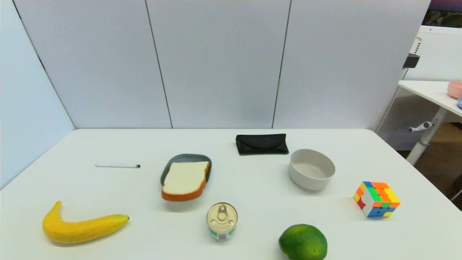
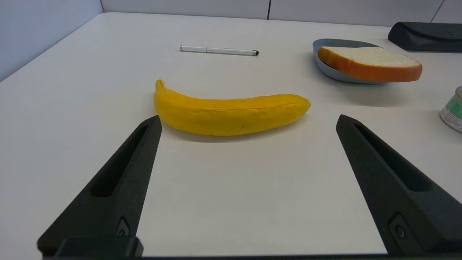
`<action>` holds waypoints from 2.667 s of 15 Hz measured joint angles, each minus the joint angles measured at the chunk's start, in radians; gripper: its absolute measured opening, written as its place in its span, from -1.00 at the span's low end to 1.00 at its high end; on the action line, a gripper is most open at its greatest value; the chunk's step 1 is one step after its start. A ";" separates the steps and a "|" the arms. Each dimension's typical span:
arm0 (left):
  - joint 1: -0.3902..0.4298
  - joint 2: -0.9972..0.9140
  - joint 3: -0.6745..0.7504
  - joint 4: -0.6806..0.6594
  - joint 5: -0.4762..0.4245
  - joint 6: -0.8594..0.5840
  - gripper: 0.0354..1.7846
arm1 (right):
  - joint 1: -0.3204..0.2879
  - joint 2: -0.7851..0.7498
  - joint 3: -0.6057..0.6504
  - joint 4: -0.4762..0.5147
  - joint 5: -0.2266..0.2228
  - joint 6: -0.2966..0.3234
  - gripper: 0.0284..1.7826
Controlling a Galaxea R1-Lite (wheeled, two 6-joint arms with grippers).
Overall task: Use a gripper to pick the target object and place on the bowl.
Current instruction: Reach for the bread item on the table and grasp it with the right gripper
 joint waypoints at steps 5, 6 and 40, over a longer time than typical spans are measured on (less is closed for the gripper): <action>-0.001 0.000 0.000 0.000 0.000 0.000 0.91 | 0.000 0.000 0.000 0.000 0.000 0.001 0.92; -0.001 0.000 0.000 0.000 0.000 0.000 0.91 | 0.000 0.000 0.000 0.000 0.000 0.001 0.92; 0.000 0.000 0.000 0.000 0.000 0.000 0.91 | 0.035 0.334 -0.411 0.258 0.056 -0.079 0.92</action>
